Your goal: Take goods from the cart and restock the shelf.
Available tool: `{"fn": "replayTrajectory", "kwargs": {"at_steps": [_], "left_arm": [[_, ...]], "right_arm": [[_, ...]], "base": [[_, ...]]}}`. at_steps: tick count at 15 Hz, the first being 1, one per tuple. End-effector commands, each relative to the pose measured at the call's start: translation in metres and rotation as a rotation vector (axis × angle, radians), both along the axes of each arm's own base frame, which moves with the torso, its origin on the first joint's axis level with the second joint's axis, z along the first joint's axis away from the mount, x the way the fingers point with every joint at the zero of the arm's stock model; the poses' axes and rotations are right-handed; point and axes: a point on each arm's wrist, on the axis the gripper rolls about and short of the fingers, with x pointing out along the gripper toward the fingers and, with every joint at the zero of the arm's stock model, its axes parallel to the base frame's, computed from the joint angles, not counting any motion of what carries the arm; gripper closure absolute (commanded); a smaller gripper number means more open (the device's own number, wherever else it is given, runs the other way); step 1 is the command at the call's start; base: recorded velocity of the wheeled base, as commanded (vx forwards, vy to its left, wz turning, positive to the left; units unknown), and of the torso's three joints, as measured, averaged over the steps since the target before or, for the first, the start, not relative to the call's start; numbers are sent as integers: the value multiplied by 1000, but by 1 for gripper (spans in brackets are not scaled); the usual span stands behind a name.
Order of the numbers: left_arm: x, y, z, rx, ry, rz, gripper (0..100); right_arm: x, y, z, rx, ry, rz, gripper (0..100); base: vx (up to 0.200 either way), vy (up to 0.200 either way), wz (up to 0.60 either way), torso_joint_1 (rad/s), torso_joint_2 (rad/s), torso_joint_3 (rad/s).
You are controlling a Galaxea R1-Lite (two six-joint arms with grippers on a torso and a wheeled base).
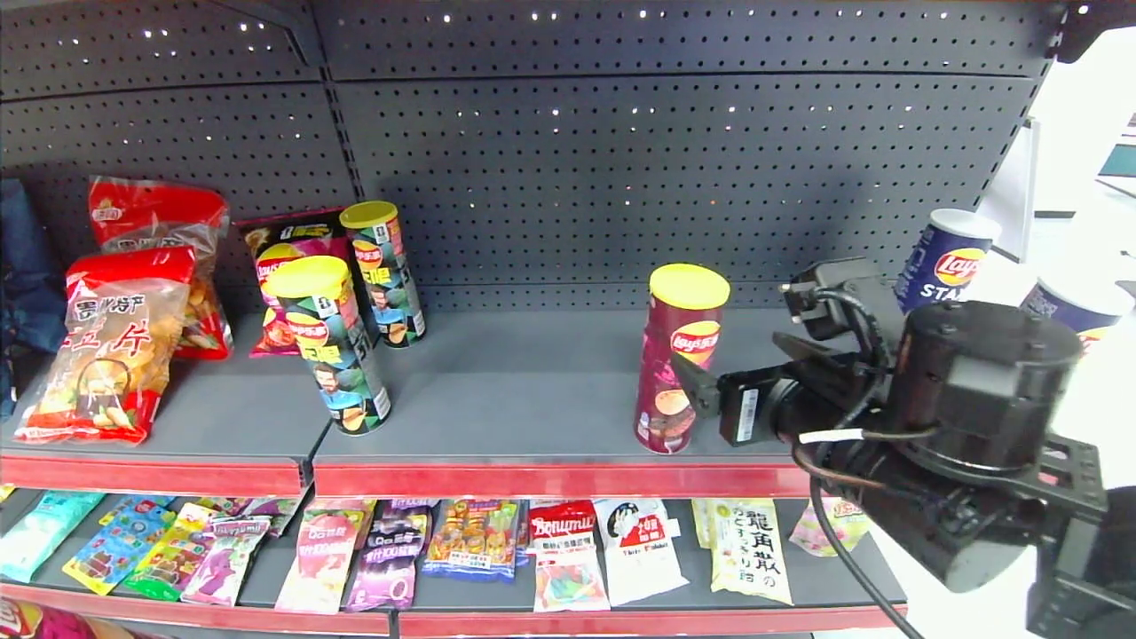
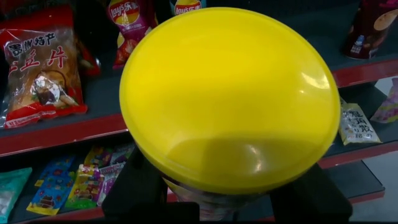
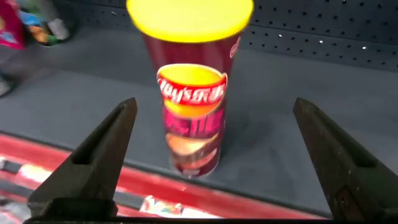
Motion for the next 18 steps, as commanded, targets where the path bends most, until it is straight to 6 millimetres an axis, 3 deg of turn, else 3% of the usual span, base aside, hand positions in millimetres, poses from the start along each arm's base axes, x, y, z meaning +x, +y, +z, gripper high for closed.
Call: {"fn": "replayTrajectory", "kwargs": {"at_steps": [1, 2, 5, 7, 9, 11, 14, 16, 18], "left_arm": [[0, 0, 0, -1, 3, 1, 100], [1, 0, 0, -1, 5, 0, 100], [1, 0, 0, -1, 6, 0, 100], [1, 0, 0, -1, 6, 0, 100], [1, 0, 0, -1, 6, -2, 100], [2, 0, 0, -1, 14, -8, 100], [2, 0, 0, -1, 14, -16, 100], [2, 0, 1, -2, 12, -27, 100], [3, -1, 5, -3, 6, -43, 100]], "right_arm": [[-23, -11, 15, 46, -39, 32, 0], [-38, -28, 27, 15, -87, 45, 0], [-27, -58, 51, -47, -196, 38, 0], [-1, -110, 60, -68, -239, 24, 0], [-4, -151, 61, -110, -227, 18, 0], [-42, -168, 60, -119, -126, 40, 0], [-94, -173, 59, -106, -88, 35, 0], [-121, -177, 42, -95, -81, 17, 0], [-160, -181, 2, -86, -82, -25, 0]], "base": [[0, 0, 0, 0, 0, 0], [0, 0, 0, 0, 0, 0], [0, 0, 0, 0, 0, 0], [0, 0, 0, 0, 0, 0], [0, 0, 0, 0, 0, 0], [0, 0, 0, 0, 0, 0], [0, 0, 0, 0, 0, 0], [0, 0, 0, 0, 0, 0], [0, 0, 0, 0, 0, 0]]}}
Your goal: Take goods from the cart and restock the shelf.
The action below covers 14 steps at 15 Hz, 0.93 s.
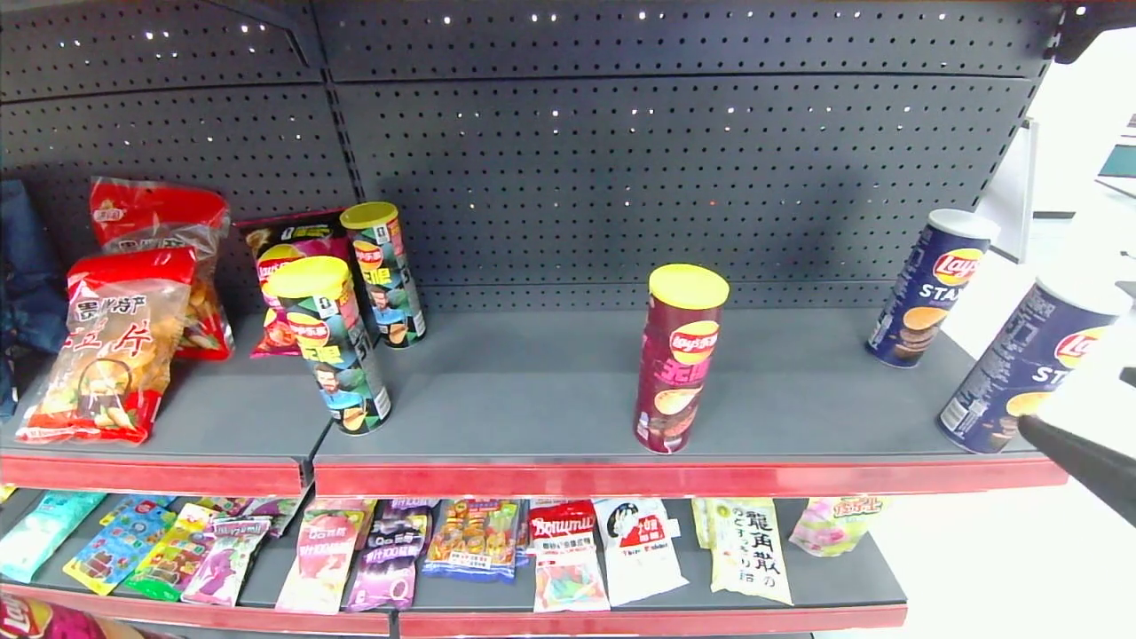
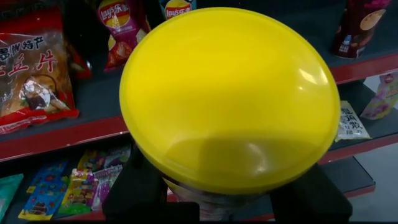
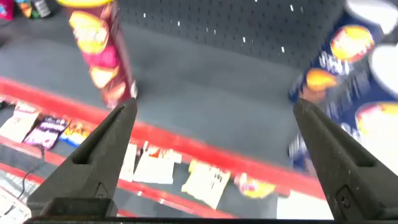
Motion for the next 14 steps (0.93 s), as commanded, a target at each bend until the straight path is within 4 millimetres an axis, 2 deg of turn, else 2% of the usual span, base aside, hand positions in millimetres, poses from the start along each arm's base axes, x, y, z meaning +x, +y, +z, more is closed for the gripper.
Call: {"fn": "replayTrajectory", "kwargs": {"at_steps": [1, 8, 10, 11, 14], "left_arm": [[2, 0, 4, -1, 3, -10, 100], [19, 0, 17, -12, 38, -83, 100], [22, 0, 19, -14, 34, -106, 100], [25, 1, 20, -15, 42, -108, 100], [31, 1, 24, -17, 33, -134, 100]], "right_arm": [[-57, -6, -43, 37, -67, -61, 0], [-112, -7, -115, 83, -168, -95, 0], [-112, -11, -125, 82, -130, -281, 0], [-112, -12, -126, 121, -122, -311, 0], [-111, -11, -127, 137, -118, -265, 0]], "base": [[0, 0, 0, 0, 0, 0], [0, 0, 0, 0, 0, 0], [0, 0, 0, 0, 0, 0], [0, 0, 0, 0, 0, 0], [0, 0, 0, 0, 0, 0]]}}
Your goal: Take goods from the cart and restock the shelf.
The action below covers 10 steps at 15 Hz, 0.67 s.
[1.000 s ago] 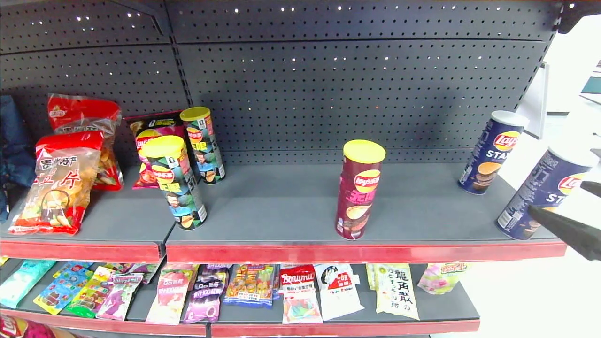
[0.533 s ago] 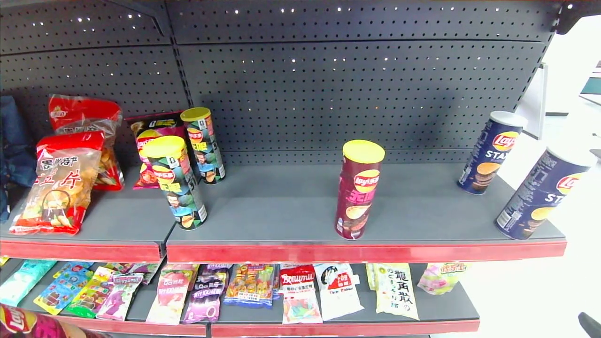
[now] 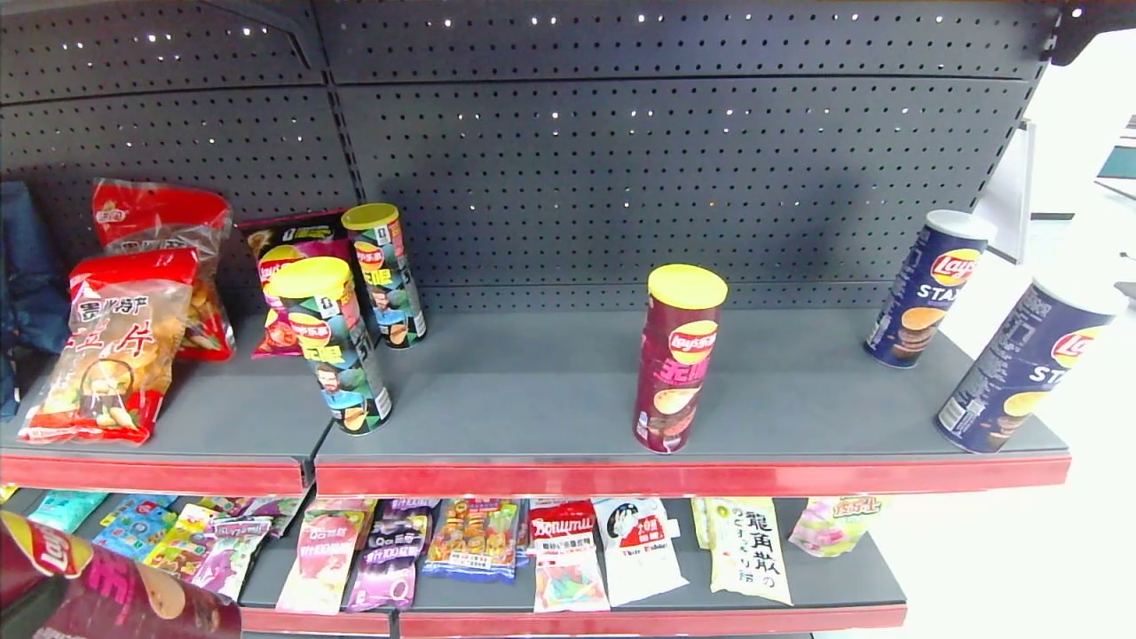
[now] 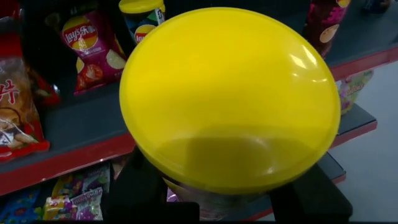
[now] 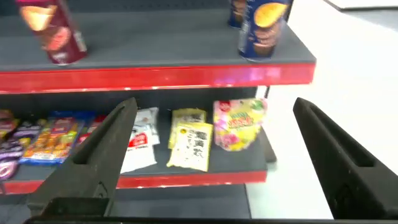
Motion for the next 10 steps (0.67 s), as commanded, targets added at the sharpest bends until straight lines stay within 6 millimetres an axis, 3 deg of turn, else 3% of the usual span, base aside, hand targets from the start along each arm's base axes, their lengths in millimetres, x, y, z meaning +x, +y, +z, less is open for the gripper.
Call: {"fn": "replayTrajectory", "kwargs": {"at_steps": [1, 7, 10], "left_arm": [[8, 1, 1, -4, 24, -11, 100], [12, 0, -2, -14, 50, -79, 100], [14, 0, -4, -16, 65, -79, 100]], "right_arm": [[2, 1, -8, 2, -1, 27, 0], [2, 0, -8, 4, -8, 10, 0], [2, 0, -8, 4, -8, 10, 0]], "base": [[0, 0, 0, 0, 0, 0], [0, 0, 0, 0, 0, 0], [0, 0, -600, -1, 4, 4]]}}
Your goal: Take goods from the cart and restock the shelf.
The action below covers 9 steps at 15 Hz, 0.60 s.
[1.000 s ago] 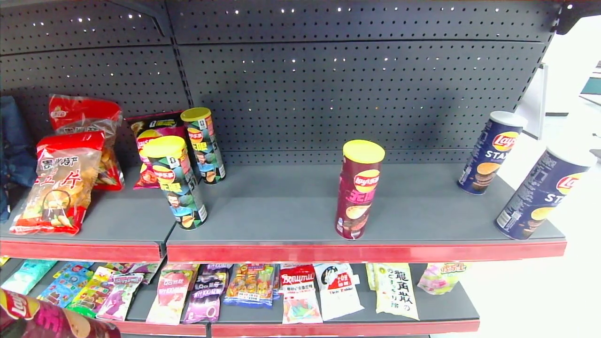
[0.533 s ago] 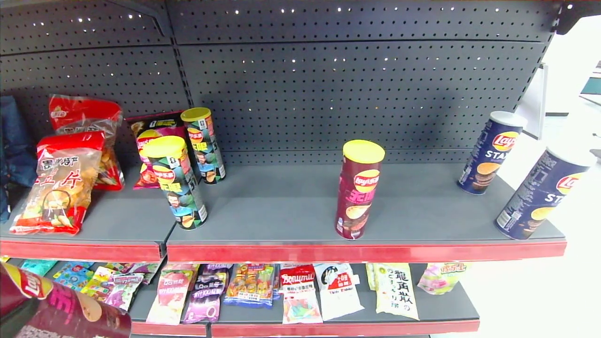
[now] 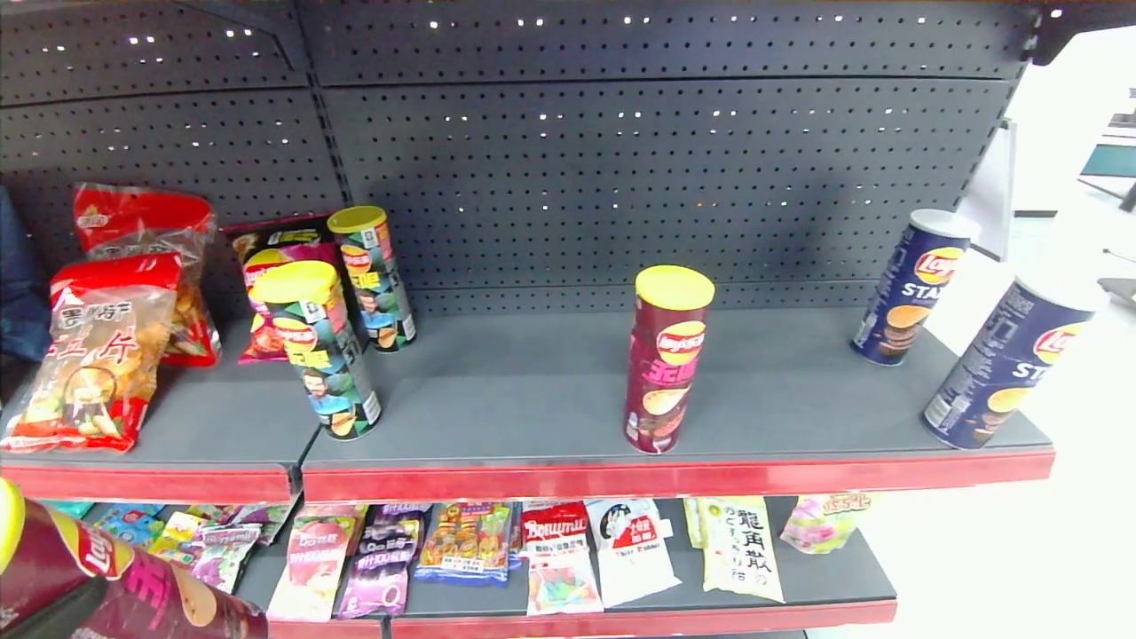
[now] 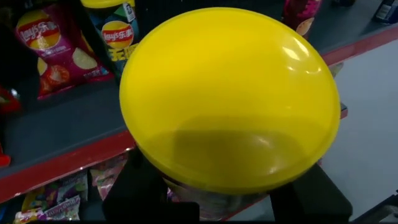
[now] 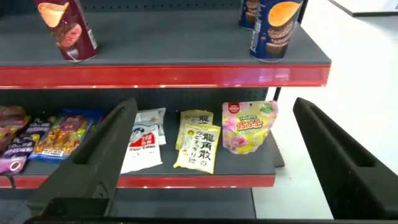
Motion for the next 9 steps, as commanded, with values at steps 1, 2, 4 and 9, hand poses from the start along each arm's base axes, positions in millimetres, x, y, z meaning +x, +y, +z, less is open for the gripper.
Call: {"fn": "replayTrajectory", "kwargs": {"at_steps": [1, 2, 4, 9], "left_arm": [[1, 0, -1, -1, 10, 1, 100], [3, 0, -1, -2, 16, 1, 100], [6, 1, 0, -3, 25, 1, 100], [37, 4, 12, -9, 79, -4, 100]], "right_arm": [[0, 0, 0, -1, 2, 0, 0], [0, 0, 0, -1, 2, 0, 0], [0, 0, 0, -1, 2, 0, 0], [0, 0, 0, -1, 2, 0, 0]], "base": [[0, 0, -600, -2, -7, 7], [0, 0, -600, 7, 7, -2], [0, 0, -300, 6, 4, 4], [0, 0, 0, 0, 0, 0]]}}
